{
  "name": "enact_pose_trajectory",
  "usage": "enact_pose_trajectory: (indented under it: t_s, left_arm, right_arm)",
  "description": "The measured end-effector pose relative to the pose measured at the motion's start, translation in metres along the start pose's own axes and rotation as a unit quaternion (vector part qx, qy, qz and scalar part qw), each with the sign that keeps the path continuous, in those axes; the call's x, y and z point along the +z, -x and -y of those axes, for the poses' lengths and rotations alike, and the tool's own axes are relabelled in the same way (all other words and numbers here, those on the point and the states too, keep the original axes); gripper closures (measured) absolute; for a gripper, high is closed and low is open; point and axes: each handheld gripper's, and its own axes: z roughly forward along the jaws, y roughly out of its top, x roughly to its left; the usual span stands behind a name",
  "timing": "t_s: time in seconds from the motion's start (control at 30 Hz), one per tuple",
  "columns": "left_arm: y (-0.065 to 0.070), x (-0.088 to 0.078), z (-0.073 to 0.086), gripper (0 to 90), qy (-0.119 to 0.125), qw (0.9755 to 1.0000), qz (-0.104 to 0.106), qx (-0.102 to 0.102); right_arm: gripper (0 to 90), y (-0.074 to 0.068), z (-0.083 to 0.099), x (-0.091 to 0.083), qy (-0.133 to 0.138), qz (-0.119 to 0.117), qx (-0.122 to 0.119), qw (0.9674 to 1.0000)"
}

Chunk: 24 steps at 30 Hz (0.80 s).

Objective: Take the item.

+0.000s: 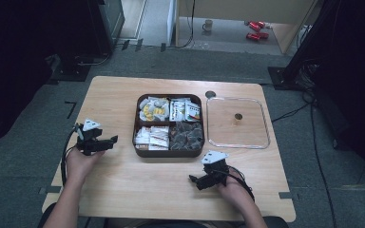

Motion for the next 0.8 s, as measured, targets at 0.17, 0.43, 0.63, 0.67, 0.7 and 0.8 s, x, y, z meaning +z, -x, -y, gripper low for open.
enact_pose_trajectory:
  t_s: [0.17, 0.43, 0.63, 0.67, 0.7, 0.8]
  left_arm:
    - [0.009, -0.003, -0.006, 28.4, 0.003, 0.9997, 0.008, 0.022]
    - [0.018, -0.007, -0.019, 31.4, 0.010, 0.9994, 0.011, 0.031]
    - [0.024, -0.010, -0.028, 34.6, 0.023, 0.9982, 0.030, 0.045]
    - [0.025, -0.010, -0.030, 35.0, 0.022, 0.9981, 0.035, 0.046]
    - [0.027, -0.011, -0.031, 35.2, 0.024, 0.9979, 0.035, 0.049]
    - [0.030, -0.011, -0.036, 35.5, 0.026, 0.9974, 0.040, 0.055]
  right_arm:
    - [0.0, 0.000, 0.000, 0.000, 0.000, 0.000, 0.000, 1.0000]
    - [0.0, 0.000, 0.000, 0.000, 0.000, 0.000, 0.000, 1.0000]
    - [0.0, 0.000, 0.000, 0.000, 0.000, 0.000, 0.000, 1.0000]
    - [0.0, 0.000, 0.000, 0.000, 0.000, 0.000, 0.000, 1.0000]
    - [0.0, 0.000, 0.000, 0.000, 0.000, 0.000, 0.000, 1.0000]
    - [0.0, 0.000, 0.000, 0.000, 0.000, 0.000, 0.000, 1.0000]
